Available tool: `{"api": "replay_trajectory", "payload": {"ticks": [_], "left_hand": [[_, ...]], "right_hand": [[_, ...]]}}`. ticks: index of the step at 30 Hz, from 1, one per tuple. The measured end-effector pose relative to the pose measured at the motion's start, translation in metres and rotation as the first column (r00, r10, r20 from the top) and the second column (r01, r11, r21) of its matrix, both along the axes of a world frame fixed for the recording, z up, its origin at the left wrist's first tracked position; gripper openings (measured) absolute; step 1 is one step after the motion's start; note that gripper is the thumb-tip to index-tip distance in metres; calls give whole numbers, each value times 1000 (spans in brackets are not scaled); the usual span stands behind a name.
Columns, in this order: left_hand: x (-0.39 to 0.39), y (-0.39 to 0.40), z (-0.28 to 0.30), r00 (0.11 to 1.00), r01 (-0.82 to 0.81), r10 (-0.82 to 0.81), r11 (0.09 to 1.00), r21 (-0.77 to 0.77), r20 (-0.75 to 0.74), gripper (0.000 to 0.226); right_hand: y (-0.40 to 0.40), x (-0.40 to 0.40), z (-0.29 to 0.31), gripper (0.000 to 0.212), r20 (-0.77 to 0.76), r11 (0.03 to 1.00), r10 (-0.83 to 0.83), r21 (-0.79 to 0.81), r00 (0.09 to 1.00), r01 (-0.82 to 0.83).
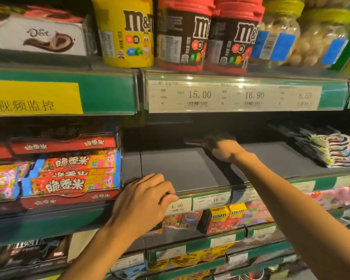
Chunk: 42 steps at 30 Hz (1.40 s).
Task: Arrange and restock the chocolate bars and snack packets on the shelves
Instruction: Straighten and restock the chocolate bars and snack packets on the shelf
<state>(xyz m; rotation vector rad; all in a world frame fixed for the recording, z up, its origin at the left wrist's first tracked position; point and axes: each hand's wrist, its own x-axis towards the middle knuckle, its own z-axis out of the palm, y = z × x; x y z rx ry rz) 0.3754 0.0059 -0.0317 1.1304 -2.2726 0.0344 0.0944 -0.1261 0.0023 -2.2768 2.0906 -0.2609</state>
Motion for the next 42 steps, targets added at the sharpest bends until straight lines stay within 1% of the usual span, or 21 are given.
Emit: {"api": "replay_trajectory", "payload": {"ticks": [2,5,12,15,18,20,22,24,26,28,29,30,32,35,38,40,42], "left_hand": [[-1,0,-2,1000,5,-4,999,-44,7,15],[-2,-1,-3,999,2,3,997,-82,54,21],[-2,0,-2,997,14,-5,994,-108,83,25],[-3,4,0,996,47,-36,990,-130,86,20],[11,16,2,996,51,-37,982,-180,79,10],[31,30,5,999,16,-8,978,-207,39,11],[64,44,10,998,-48,36,969,-242,-54,11],[95,52,14,984,-133,95,956,-261,-152,14],[135,56,15,955,-280,246,932,-230,-165,23],[171,57,13,909,-414,397,894,-170,-126,32],[186,57,11,890,-456,447,877,-150,-92,35],[196,57,9,880,-474,471,869,-142,-60,37],[206,56,4,883,-465,469,870,-163,-21,40],[208,52,1,889,-456,452,864,-212,-70,40],[211,47,0,894,-447,433,858,-254,-112,36],[215,43,0,905,-426,410,868,-255,-113,36],[218,42,1,914,-406,395,886,-223,-97,38]], "right_hand": [[13,3,-1,29,-15,999,36,-32,999,-37],[35,10,-7,32,-27,994,43,-101,999,-46],[95,42,2,33,76,960,119,-265,990,-95],[118,64,18,35,117,937,165,-329,979,-118],[142,92,33,45,111,910,241,-370,964,-185],[155,111,42,45,105,898,278,-380,955,-220],[162,132,48,39,87,878,315,-406,945,-255],[168,147,53,39,73,864,334,-423,940,-275],[169,169,56,39,66,844,378,-435,923,-315],[169,189,59,38,66,826,416,-445,907,-347],[167,199,60,38,61,818,427,-451,902,-357],[165,208,62,39,53,812,429,-459,902,-360],[158,224,66,41,38,806,416,-477,908,-350],[150,242,75,47,28,794,385,-519,922,-316],[146,257,86,58,-15,785,387,-519,922,-338],[142,265,91,63,-29,789,394,-501,919,-354],[136,272,93,59,-32,802,377,-488,926,-343]]}}
